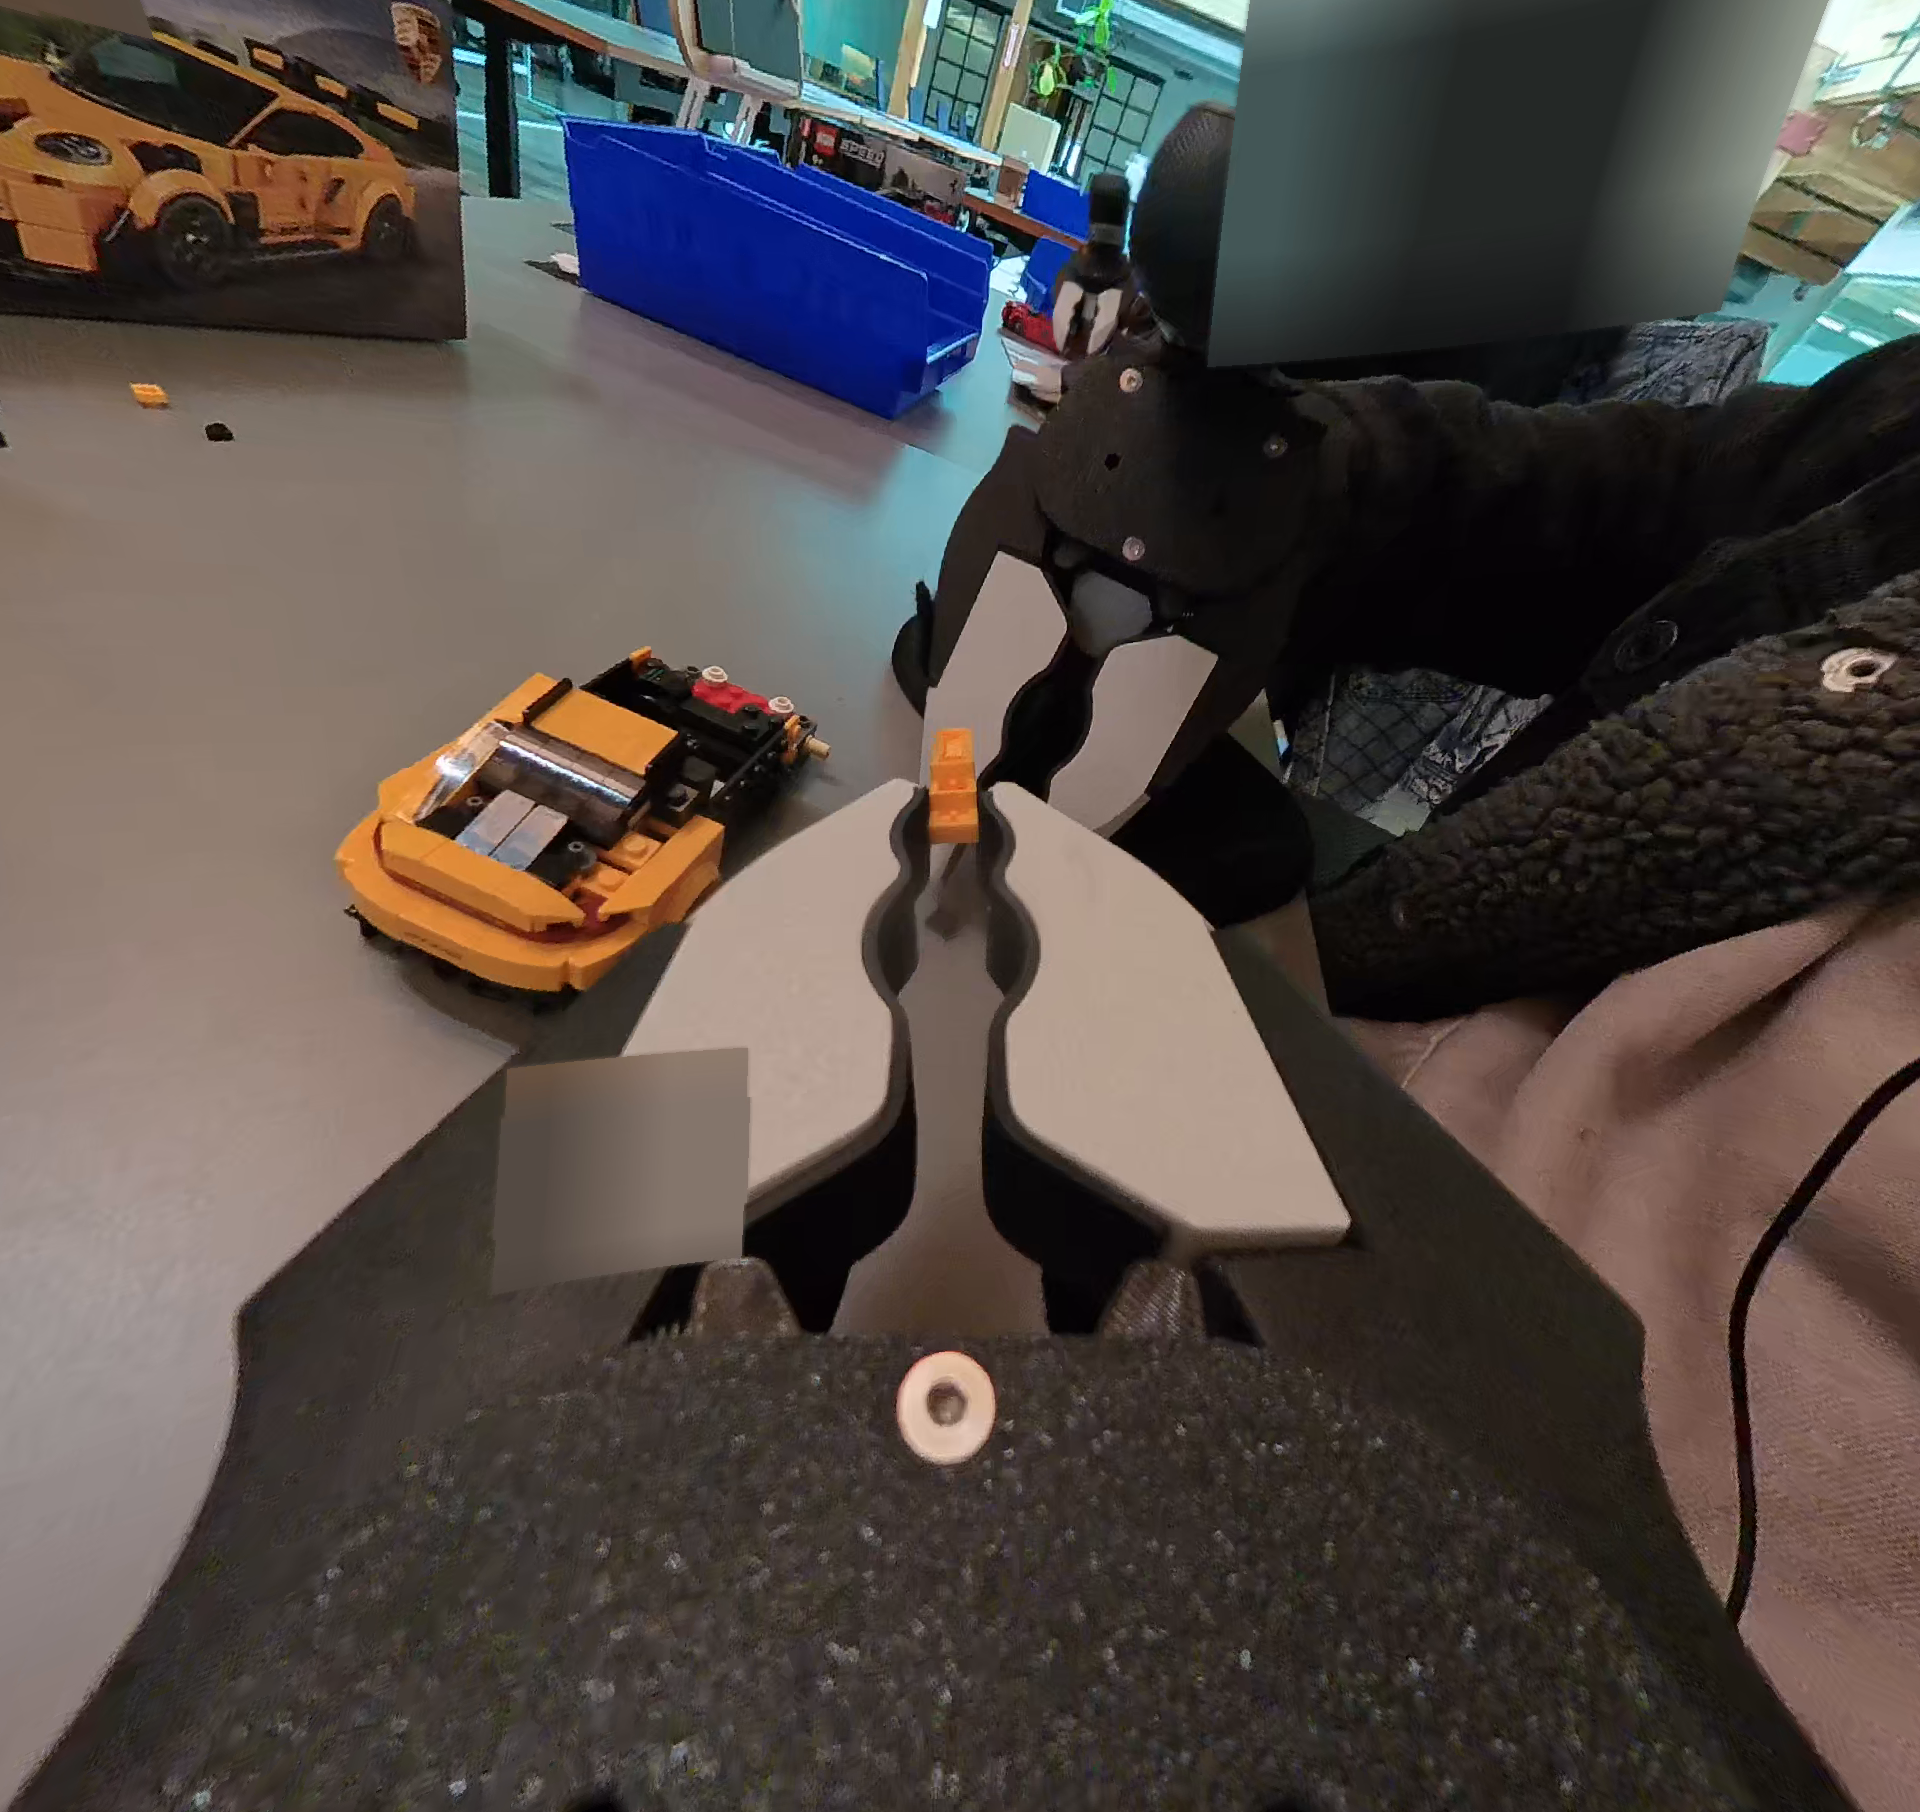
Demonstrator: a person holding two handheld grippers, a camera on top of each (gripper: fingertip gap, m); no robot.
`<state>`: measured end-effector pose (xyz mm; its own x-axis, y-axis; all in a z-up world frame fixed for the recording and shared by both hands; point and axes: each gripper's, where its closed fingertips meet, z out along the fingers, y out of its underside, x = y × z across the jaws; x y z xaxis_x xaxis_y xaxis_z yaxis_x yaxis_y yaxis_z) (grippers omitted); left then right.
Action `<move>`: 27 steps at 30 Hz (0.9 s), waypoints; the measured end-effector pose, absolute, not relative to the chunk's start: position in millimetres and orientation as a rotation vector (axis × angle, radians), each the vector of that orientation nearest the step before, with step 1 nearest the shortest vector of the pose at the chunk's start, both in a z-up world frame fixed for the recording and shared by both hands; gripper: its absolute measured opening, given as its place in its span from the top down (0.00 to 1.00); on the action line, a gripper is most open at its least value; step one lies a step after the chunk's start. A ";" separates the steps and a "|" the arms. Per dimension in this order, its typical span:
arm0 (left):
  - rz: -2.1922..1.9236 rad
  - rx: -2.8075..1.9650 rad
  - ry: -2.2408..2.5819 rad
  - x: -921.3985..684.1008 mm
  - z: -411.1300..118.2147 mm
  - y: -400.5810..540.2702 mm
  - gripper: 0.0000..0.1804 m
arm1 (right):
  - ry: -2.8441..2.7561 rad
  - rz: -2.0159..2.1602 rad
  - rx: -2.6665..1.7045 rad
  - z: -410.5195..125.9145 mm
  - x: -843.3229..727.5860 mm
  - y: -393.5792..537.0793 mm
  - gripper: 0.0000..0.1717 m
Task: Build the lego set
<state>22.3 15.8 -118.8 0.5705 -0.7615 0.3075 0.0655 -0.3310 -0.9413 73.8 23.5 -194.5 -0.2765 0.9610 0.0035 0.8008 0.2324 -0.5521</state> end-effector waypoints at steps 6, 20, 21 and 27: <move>-0.839 -1.786 0.700 26.2 -133.9 10.3 0.96 | -2.170 0.638 -1.723 -201.3 67.8 23.4 0.93; -0.747 -1.881 0.858 35.6 -154.7 1.2 0.96 | -2.383 0.501 -1.427 -170.5 54.1 16.6 0.96; -0.742 -1.882 0.859 35.7 -155.0 1.3 0.96 | -2.396 0.489 -1.408 -169.3 53.1 16.9 0.96; -0.705 -1.871 0.882 38.4 -155.8 0.5 0.96 | -2.456 0.500 -1.314 -159.5 45.1 8.5 0.96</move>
